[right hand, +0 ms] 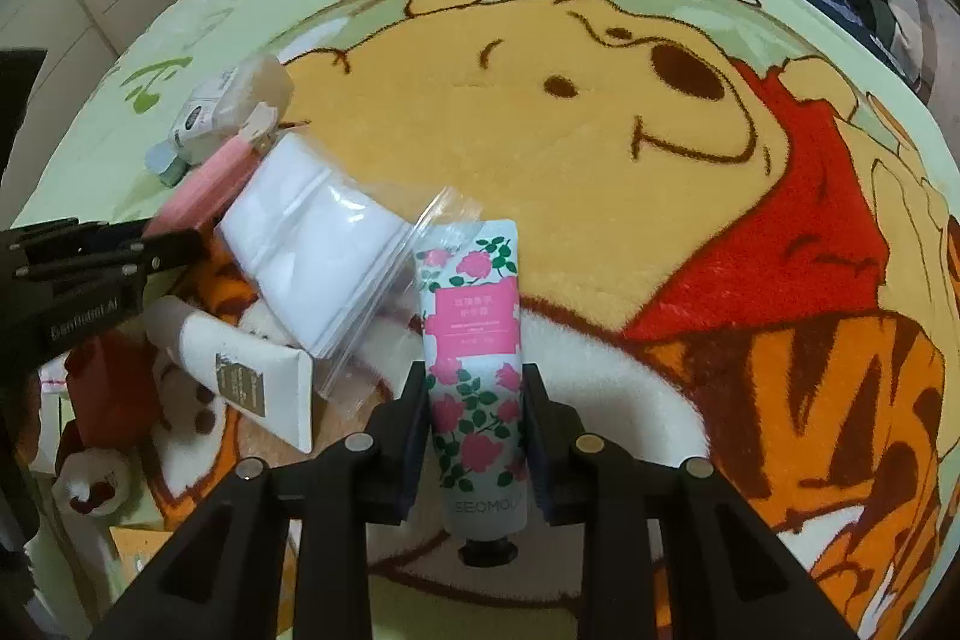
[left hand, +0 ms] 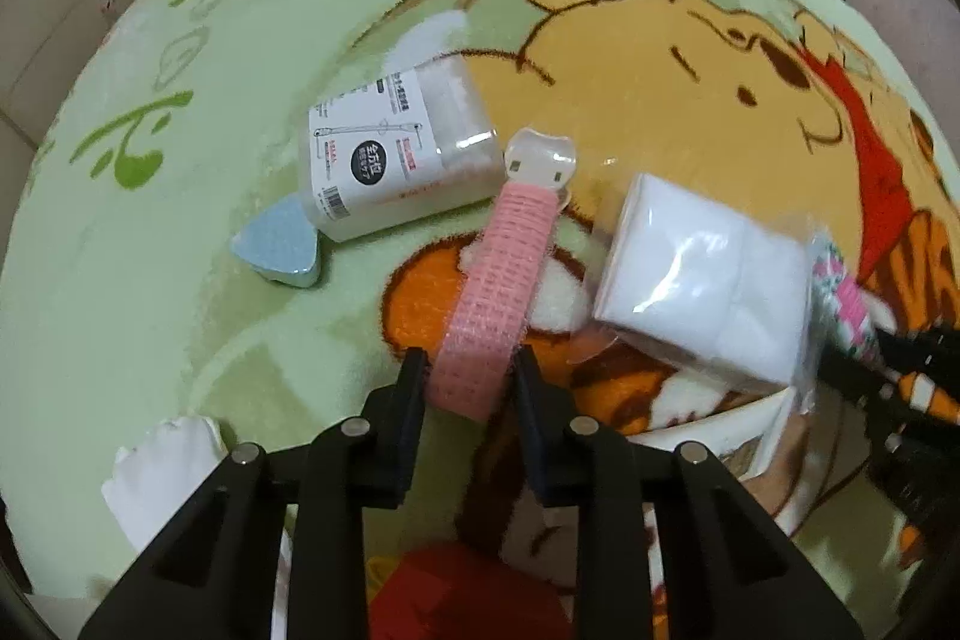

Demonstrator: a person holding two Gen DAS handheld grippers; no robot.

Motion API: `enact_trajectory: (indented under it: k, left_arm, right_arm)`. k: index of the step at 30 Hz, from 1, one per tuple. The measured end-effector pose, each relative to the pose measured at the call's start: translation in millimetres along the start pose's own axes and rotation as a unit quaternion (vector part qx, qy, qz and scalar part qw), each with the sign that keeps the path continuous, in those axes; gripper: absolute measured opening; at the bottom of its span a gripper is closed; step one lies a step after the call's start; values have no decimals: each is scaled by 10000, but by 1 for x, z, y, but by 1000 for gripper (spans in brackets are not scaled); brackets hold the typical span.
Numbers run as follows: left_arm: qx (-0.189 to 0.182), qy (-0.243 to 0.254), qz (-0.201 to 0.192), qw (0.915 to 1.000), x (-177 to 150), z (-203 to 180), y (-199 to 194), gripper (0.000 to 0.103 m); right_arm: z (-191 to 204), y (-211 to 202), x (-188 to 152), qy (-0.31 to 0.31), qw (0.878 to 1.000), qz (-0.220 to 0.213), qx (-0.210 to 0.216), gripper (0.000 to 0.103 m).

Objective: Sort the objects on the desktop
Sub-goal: 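Grasp the pink hair roller with the left tool while the right tool grasps the pink floral tube, then carry the roller and floral tube over the white box with both tools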

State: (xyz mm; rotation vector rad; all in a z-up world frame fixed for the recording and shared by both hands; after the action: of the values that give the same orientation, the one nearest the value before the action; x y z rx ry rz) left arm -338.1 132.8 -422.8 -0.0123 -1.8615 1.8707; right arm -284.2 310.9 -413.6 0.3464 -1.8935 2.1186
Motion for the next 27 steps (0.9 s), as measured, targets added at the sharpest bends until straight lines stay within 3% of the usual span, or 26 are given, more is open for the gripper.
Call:
enact_trajectory:
  k: [14,27]
  left_arm:
    - [-129,-124,-253,9995,-18,-12,-41,24]
    - [166,-161,-435,9988,-33,-21,-104,24]
  right_arm:
    - [-8,-16,-8,232,9996,-71,171,29]
    - [13,-65,-16,419,9986,-197,259,29]
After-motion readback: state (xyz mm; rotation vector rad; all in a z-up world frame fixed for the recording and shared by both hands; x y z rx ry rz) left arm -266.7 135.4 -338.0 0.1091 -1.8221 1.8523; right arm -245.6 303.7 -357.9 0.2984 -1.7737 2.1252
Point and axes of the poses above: each gripper's, at about its wrist camera, not at the fingertips, and y roughly the way its jaws point, z to its left, x to its top, the point moved 8 cm from there along y, roughly the way its jaws point, and after that the axes turned 9 degrees about y, right-handed, at the moved point
